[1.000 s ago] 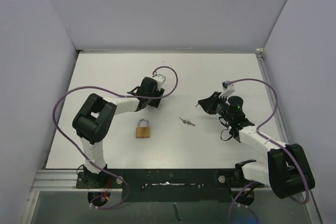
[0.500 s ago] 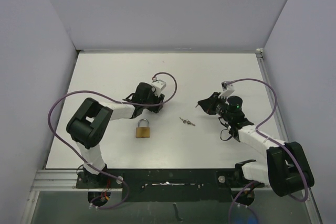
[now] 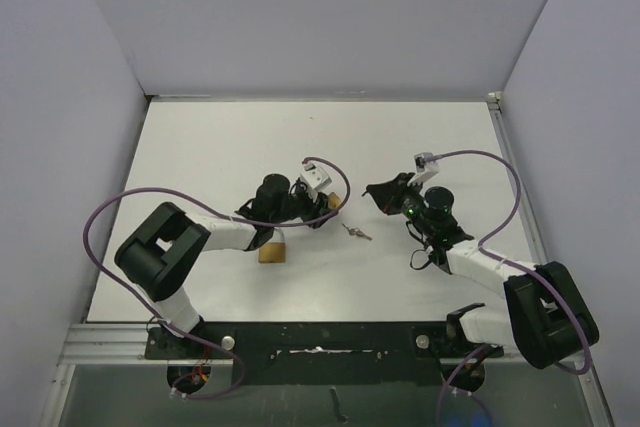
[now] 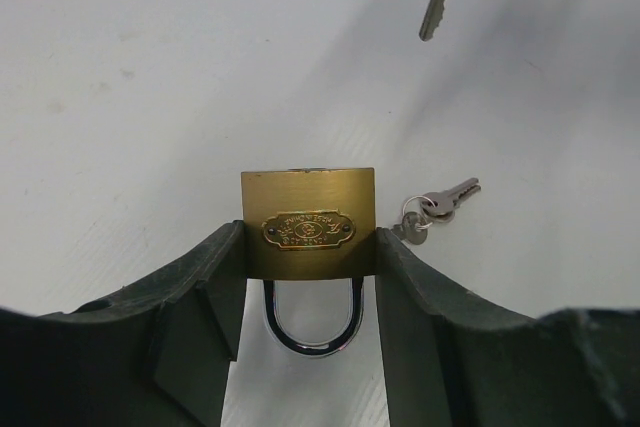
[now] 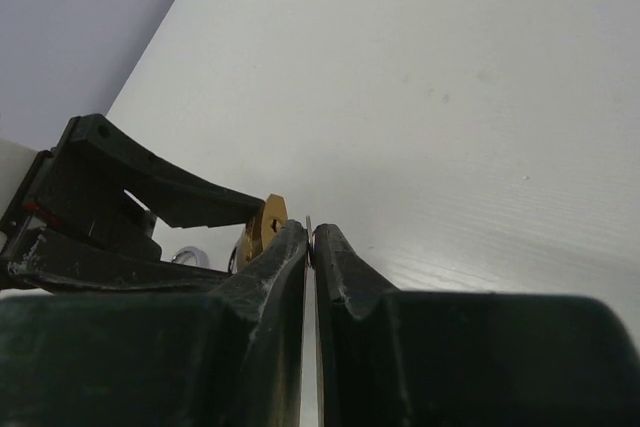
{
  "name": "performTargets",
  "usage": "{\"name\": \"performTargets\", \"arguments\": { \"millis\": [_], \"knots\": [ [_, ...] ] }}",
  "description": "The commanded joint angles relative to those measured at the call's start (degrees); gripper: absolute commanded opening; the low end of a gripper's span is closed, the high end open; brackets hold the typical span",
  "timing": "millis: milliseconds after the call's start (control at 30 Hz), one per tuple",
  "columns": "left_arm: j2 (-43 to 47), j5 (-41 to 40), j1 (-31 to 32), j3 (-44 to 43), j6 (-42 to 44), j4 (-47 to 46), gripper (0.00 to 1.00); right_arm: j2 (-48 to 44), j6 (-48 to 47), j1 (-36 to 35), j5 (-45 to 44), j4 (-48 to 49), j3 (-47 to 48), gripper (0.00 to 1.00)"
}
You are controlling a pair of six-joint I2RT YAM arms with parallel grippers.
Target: Unlock with the key
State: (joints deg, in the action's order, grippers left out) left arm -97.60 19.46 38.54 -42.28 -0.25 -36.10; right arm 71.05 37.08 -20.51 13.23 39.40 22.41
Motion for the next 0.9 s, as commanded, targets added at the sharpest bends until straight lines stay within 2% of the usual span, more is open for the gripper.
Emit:
{"name": "performTargets", "arguments": {
  "millis": [0, 467, 867],
  "knots": [
    [2.6, 2.8, 0.8, 2.4, 1.3, -17.0, 0.00, -0.8, 0.2, -2.2, -3.9, 6.6, 0.5, 0.00],
    [-1.1, -1.5, 5.5, 8.2, 9.2, -36.8, 0.00, -1.7, 6.8, -5.0, -7.1, 3.5, 1.7, 0.00],
    [-2.8, -2.4, 6.5, 9.4, 11.8, -40.1, 0.00, -6.3, 6.1, -5.9, -8.8, 1.6, 0.8, 0.00]
  ]
}}
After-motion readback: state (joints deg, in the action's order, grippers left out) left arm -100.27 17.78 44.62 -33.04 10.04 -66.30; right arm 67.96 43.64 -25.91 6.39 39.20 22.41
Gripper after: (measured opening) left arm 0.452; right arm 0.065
